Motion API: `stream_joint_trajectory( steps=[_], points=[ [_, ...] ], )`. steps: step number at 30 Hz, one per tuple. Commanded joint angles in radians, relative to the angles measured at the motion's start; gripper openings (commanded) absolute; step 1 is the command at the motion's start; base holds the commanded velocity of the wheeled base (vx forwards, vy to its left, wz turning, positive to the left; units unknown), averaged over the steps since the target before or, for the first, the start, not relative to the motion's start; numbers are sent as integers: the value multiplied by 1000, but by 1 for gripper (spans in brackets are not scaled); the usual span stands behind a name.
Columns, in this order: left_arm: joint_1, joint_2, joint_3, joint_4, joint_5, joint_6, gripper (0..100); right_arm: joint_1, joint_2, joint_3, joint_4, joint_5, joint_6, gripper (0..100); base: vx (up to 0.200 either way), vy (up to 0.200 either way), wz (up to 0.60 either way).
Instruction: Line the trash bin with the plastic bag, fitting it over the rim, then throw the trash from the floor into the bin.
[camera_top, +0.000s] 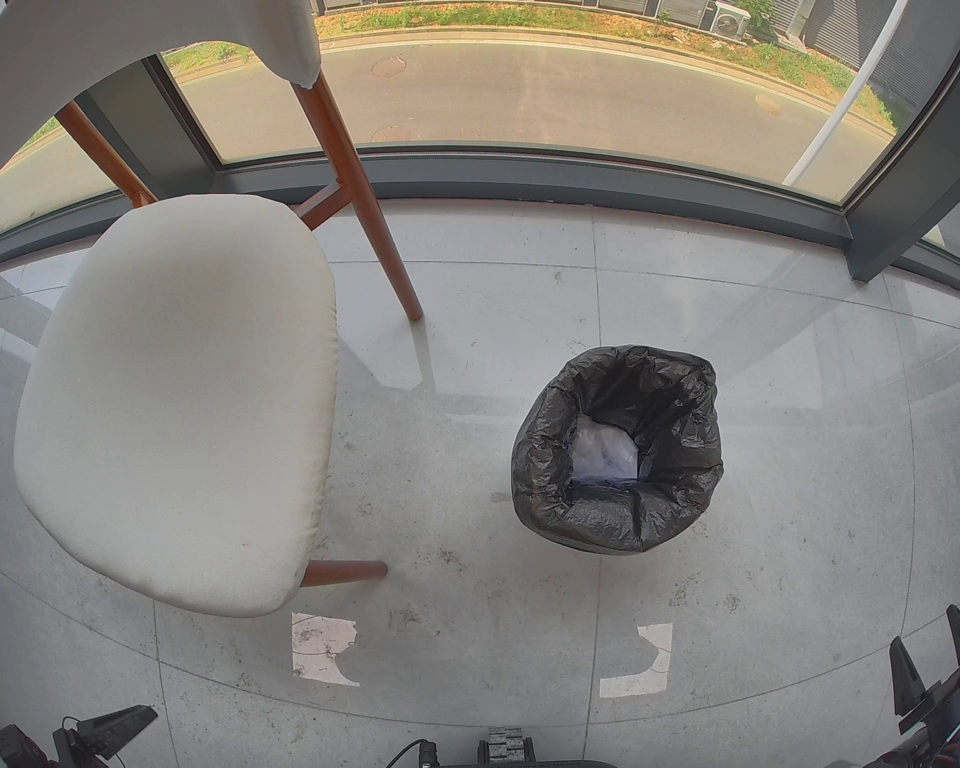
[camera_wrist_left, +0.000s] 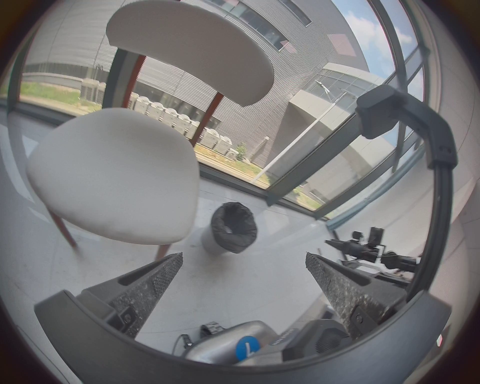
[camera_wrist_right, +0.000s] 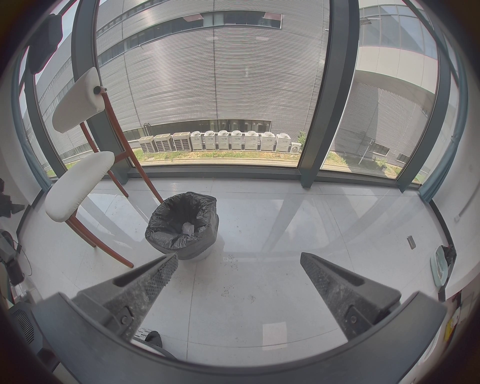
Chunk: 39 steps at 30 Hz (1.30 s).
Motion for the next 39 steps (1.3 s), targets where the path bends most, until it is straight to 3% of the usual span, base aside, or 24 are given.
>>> stream_joint_trajectory(
  steps=[1, 4, 8, 10, 11, 12, 14, 17, 19, 22, 23, 24, 25, 26, 27, 28, 29, 30, 31, 32, 34, 36, 37, 39],
  points=[
    [25, 160, -37, -71, -399, -20, 100, 1, -5, 18, -5, 7, -2, 100, 0, 0, 0],
    [17, 165, -37, -73, -399, -48, 100, 1, -5, 18, -5, 7, -2, 100, 0, 0, 0],
    [-18, 143, -26, -85, -399, -233, 100, 1, -5, 18, -7, 7, -1, 100, 0, 0, 0],
    [-216, 107, -13, -85, -399, -289, 100, 1, -5, 18, -7, 7, -1, 100, 0, 0, 0],
    [-216, 107, -13, -85, -399, -289, 100, 1, -5, 18, -7, 7, -1, 100, 0, 0, 0],
    [-414, 70, -17, -87, -399, -353, 100, 1, -5, 18, -7, 7, 3, 100, 0, 0, 0],
    [-485, 33, -5, -99, -399, -433, 100, 0, -3, 18, -7, 7, 3, 100, 0, 0, 0],
    [-433, -7, 84, -160, -399, -396, 100, 0, -5, 18, -7, 7, 3, 100, 0, 0, 0],
    [-422, -39, 147, -206, -399, -278, 100, 1, -5, 18, -7, 7, 3, 100, 0, 0, 0],
    [-422, -32, 142, -128, -357, -55, 100, 1, -6, 18, -7, 7, 3, 100, 0, 0, 0],
    [-422, -32, 142, -94, -123, 66, 100, 1, -5, 18, -7, 7, 4, 100, 0, 0, 0],
    [-422, -32, 141, -81, 63, 110, 100, 1, -5, 18, -7, 7, 4, 100, 0, 0, 0],
    [-422, -32, 142, -74, 218, 121, 100, 1, -5, 18, -7, 5, 4, 100, 0, 0, 0],
    [-422, -32, 142, -74, 456, 126, 100, 0, -5, 18, -7, 5, 4, 100, 0, 0, 0],
    [-420, -32, 144, -81, 623, 122, 100, 0, -3, 18, -7, 7, 4, 100, 0, 0, 0],
    [-420, -32, 144, -81, 623, 122, 100, 0, -3, 18, -7, 7, 4, 100, 0, 0, 0],
    [-420, -32, 145, -90, 954, 130, 100, 0, -3, 18, -7, 5, 3, 100, 0, 0, 0],
    [-420, -32, 147, -91, 1098, 141, 100, 0, -3, 18, -7, 3, 1, 100, 0, 0, 0],
    [-420, -32, 147, -91, 1098, 141, 100, 0, -3, 18, -7, 3, 1, 100, 0, 0, 0],
    [-420, -32, 147, -88, 1265, 184, 100, 0, -5, 18, -7, 3, -4, 100, 0, 0, 0],
    [-422, -30, 147, -82, 1313, 273, 100, 1, -6, 18, -7, 5, -2, 100, 0, 0, 0],
    [-422, -30, 147, -76, 1315, 359, 100, 0, -6, 18, -8, 3, -2, 100, 0, 0, 0],
    [-422, -30, 147, -76, 1288, 475, 100, 0, -6, 18, -8, 3, -1, 100, 0, 0, 0],
    [-425, -30, 147, -79, 1226, 509, 100, 0, -6, 18, -8, 3, -2, 100, 0, 0, 0]
  ],
)
